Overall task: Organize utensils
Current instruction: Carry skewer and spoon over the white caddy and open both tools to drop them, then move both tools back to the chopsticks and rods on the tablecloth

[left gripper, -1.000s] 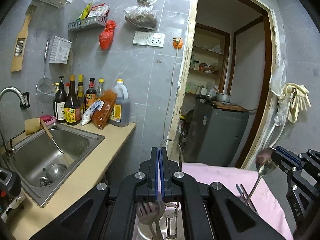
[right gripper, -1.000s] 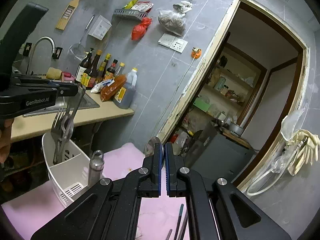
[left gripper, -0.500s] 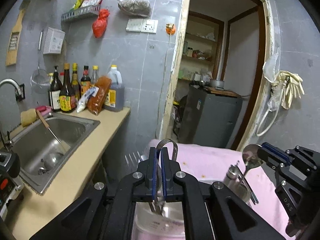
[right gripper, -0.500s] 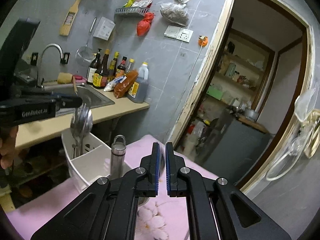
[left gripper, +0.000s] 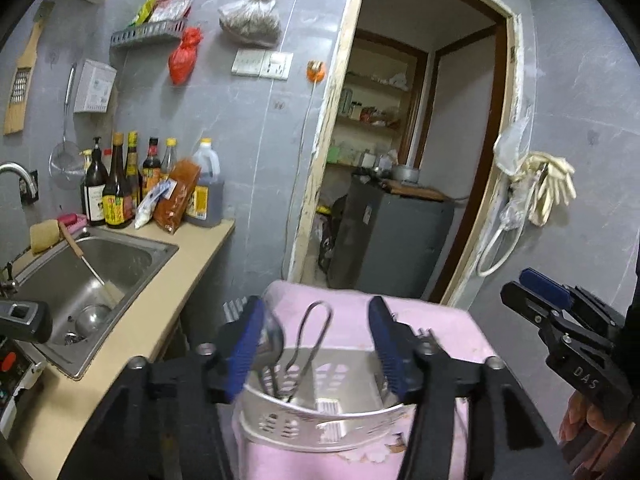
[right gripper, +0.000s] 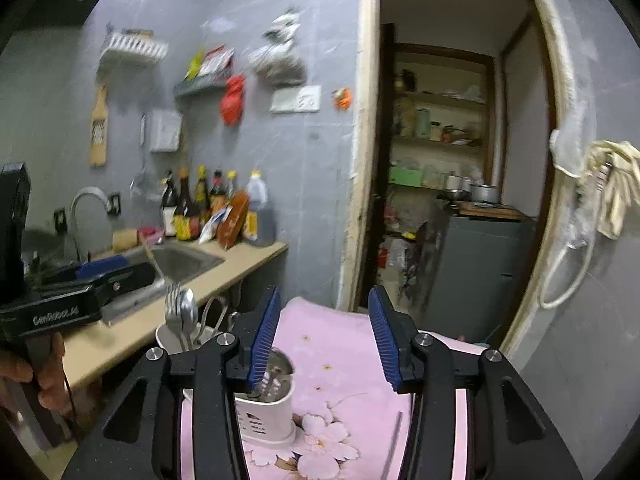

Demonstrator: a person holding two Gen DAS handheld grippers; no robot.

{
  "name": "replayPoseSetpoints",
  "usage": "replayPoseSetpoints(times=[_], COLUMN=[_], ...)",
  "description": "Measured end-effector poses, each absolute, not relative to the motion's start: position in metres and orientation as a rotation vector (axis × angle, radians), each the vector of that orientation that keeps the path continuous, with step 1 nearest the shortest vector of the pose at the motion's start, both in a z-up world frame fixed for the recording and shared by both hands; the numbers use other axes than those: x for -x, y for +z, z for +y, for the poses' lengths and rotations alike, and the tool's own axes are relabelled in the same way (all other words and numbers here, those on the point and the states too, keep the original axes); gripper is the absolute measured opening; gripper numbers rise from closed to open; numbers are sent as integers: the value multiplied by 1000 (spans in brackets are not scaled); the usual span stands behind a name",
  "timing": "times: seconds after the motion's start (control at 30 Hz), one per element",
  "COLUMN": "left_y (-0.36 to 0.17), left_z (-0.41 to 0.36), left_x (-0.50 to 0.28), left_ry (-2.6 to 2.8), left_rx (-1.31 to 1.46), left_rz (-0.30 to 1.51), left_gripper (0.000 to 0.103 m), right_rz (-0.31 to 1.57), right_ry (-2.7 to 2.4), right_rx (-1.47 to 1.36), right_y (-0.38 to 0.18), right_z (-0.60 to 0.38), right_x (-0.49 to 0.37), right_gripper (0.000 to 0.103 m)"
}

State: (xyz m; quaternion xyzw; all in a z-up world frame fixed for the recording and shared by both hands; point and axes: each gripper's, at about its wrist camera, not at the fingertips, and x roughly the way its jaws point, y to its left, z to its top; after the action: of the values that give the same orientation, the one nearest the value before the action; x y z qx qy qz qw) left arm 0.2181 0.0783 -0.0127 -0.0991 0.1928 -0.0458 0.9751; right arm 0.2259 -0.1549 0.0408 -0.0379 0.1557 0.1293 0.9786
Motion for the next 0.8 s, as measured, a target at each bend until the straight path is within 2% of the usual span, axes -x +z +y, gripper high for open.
replayPoseSetpoints(times=[0.07, 0.2, 0.27, 0.37, 0.8], left_y=[-2, 14, 21, 29, 28], left_z=[71, 57, 47, 32, -39], left_x=[-210, -198, -192, -183, -173], left_ry=[-91, -88, -80, -66, -61], left_rx=[201, 192, 180, 158, 40], left_rz=[364, 318, 294, 251, 206], left_gripper=[68, 84, 96, 102, 102], right_rz=[290, 249, 229, 195, 177], right_ry=[238, 193, 170, 132, 9], right_rx=[56, 40, 35, 24, 36], right_y=[48, 59, 64, 69, 63], right_z=[-167, -190, -200, -215, -274], right_x=[-218, -201, -193, -179, -162], right_gripper=[57, 72, 86, 102, 102])
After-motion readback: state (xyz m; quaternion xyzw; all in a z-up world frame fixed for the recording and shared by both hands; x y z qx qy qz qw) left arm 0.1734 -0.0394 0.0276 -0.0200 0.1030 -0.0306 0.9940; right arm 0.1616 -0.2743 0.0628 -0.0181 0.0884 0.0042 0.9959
